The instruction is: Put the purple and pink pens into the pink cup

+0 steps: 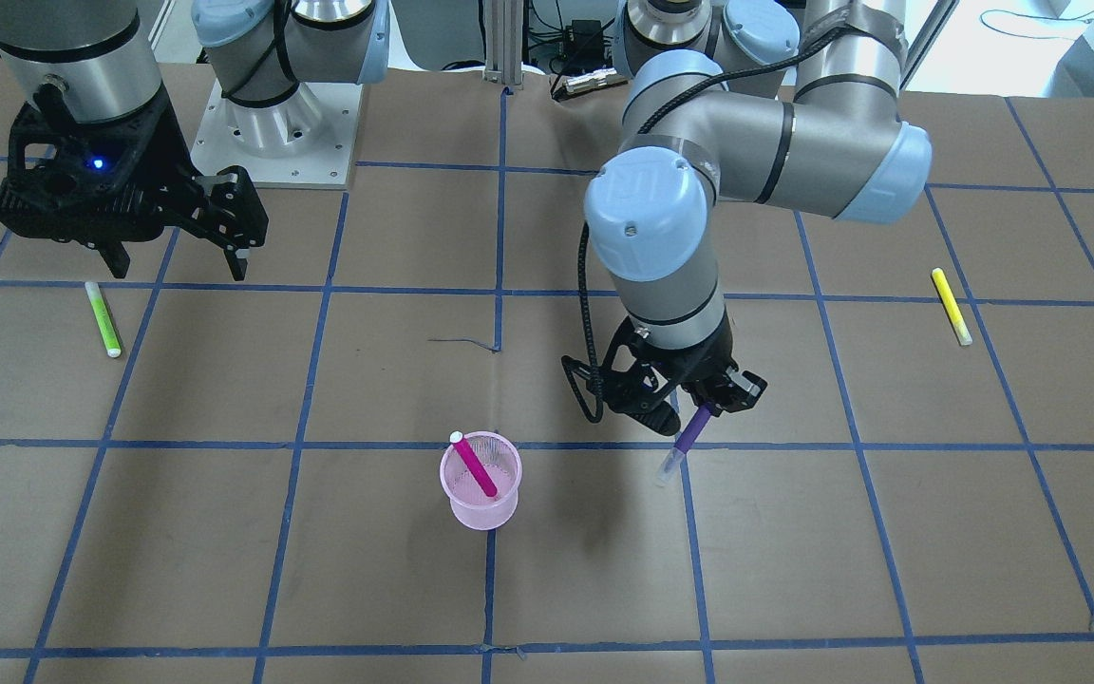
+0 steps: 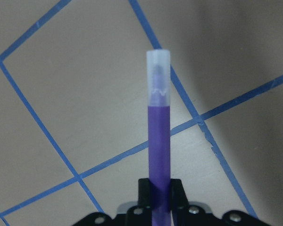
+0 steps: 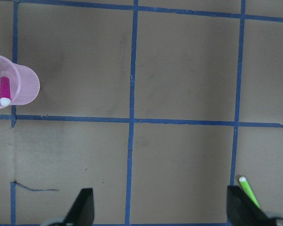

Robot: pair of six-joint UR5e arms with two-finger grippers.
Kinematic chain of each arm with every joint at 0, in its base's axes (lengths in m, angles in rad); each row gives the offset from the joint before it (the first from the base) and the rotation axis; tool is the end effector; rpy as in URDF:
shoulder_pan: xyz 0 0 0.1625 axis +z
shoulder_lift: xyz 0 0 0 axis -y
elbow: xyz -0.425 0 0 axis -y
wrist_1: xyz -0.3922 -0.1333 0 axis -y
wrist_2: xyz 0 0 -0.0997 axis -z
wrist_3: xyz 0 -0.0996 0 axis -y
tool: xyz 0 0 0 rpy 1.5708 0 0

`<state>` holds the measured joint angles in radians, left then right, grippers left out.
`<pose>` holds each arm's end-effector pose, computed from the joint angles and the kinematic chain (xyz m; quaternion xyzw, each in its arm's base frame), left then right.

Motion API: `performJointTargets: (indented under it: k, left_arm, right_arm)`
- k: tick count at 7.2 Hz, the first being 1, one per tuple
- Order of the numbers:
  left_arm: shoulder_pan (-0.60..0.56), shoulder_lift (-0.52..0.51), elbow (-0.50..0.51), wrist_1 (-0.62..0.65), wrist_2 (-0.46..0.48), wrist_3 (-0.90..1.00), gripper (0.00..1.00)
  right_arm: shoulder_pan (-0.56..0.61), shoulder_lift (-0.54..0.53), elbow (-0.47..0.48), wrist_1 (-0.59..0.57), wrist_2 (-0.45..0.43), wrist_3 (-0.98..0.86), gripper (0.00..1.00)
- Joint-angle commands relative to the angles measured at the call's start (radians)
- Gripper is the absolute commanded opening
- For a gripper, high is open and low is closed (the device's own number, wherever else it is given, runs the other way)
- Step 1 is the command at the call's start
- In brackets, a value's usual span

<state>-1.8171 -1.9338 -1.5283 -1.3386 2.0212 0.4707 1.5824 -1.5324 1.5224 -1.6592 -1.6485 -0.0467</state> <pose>-0.2371 -0.5741 0.3381 0.3509 0.9084 0.0677 0.2169 0.1316 -0.5160 0.5021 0.0272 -0.9977 0.0485 0.0397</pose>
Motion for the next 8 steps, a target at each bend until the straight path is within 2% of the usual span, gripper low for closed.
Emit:
performJointTargets:
  k: [1, 4, 5, 8]
  left_arm:
    - [-0.114, -0.072, 0.074, -0.071, 0.121, 0.005, 0.0]
    - [-0.191, -0.126, 0.132, -0.097, 0.232, 0.107, 0.0]
    - [-0.223, -0.148, 0.135, -0.118, 0.291, 0.121, 0.0]
    - [-0.289, -0.174, 0.097, -0.12, 0.366, 0.115, 0.0]
  right_arm:
    - [0.002, -0.002, 0.002, -0.001, 0.002, 0.005, 1.0]
    - [0.005, -0.003, 0.005, -0.001, 0.002, 0.007, 1.0]
    - [0.007, -0.003, 0.005, -0.001, 0.004, 0.008, 1.0]
    - [0.007, -0.003, -0.001, -0.001, 0.006, 0.019, 1.0]
